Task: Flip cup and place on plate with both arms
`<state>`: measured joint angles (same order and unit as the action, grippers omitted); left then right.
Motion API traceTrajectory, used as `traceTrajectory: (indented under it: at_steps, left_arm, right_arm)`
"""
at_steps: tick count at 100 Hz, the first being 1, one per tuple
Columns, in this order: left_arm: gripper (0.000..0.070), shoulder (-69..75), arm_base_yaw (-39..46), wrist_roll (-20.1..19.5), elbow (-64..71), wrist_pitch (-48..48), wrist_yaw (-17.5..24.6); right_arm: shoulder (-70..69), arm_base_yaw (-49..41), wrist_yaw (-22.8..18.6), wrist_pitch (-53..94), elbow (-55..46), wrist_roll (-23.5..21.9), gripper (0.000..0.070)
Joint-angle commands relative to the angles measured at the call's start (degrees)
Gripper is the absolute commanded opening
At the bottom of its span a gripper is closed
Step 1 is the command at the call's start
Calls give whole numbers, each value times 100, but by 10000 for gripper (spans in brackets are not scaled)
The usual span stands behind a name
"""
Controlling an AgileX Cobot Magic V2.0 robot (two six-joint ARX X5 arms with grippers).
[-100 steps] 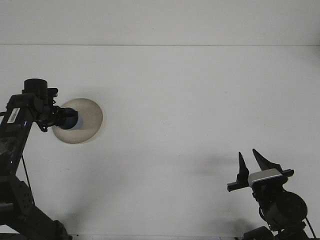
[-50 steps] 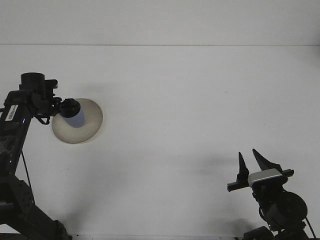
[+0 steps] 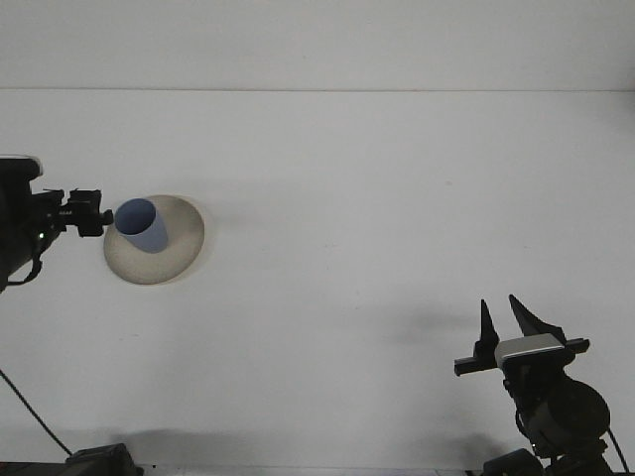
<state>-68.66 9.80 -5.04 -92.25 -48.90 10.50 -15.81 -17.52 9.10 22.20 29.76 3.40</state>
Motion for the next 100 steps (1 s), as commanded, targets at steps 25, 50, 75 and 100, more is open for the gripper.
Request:
traceTrajectory:
  at_steps: [25,50,75,100]
  left_arm:
    - [12,2057,-195,-118,2815,1628,26]
    - [12,4186,-192,177,5875,4129,-46]
    - [12,5005,-195,313,6271,4330,-210]
    - [12,5407,-195,313,6271,4452,-208]
  right_arm:
    - [9,-9,400,-44,44,-442,0]
    - [9,-9,490,-566,44,-640,0]
    - [9,-9,468,-721,44,-621,0]
    - [9,-11,463,-721,44,-621,0]
